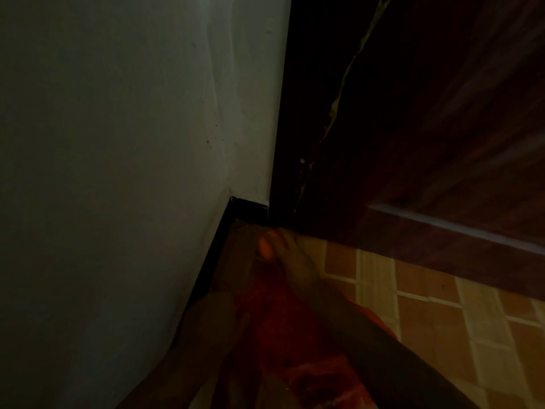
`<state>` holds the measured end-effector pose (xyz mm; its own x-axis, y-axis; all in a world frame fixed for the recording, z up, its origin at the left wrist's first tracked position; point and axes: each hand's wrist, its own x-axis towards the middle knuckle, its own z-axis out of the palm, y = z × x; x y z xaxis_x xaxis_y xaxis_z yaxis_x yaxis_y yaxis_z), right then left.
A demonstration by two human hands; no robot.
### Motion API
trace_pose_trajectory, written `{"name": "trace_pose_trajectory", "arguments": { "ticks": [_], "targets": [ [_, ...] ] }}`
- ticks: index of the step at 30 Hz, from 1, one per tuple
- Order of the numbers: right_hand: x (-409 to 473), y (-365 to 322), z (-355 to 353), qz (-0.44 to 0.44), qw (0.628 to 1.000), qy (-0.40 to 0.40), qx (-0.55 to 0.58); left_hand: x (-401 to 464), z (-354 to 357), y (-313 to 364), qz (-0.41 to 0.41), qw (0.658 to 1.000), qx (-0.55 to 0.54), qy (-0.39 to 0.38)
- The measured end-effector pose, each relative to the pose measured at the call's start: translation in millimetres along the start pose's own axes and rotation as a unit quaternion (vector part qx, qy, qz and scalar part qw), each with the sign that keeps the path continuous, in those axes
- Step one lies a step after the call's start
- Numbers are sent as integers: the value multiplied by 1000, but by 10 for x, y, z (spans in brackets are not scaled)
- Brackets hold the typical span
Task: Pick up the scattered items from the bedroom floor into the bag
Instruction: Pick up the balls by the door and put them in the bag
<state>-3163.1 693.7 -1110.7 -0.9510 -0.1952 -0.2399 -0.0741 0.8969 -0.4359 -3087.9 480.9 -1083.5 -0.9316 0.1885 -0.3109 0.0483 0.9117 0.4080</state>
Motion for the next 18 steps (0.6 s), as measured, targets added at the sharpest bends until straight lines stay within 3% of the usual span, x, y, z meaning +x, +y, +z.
{"name": "trace_pose_trajectory", "arguments": {
  "ticks": [3,5,7,10,13,17,18],
  "targets": [
    [-612,134,28,-30,995,87,40,25,68,39,-15,998,-62,-20],
    [-1040,280,157,-37,994,101,17,44,36,115,-24,997,-68,-29],
    [-1256,344,292,-22,997,73,-4,70,-24,160,-17,996,-89,-18],
    [-1442,334,462,13,997,-67,-40,18,-163,317,14,996,-92,-6],
    [-1487,348,560,18,991,-125,-49,-27,-198,408,33,995,-91,-2],
    [-1589,424,507,25,989,-79,-124,-79,-190,472,48,992,-117,-6],
    [-1614,456,435,22,990,-37,-132,-90,-197,495,53,991,-121,-5]
  ]
}}
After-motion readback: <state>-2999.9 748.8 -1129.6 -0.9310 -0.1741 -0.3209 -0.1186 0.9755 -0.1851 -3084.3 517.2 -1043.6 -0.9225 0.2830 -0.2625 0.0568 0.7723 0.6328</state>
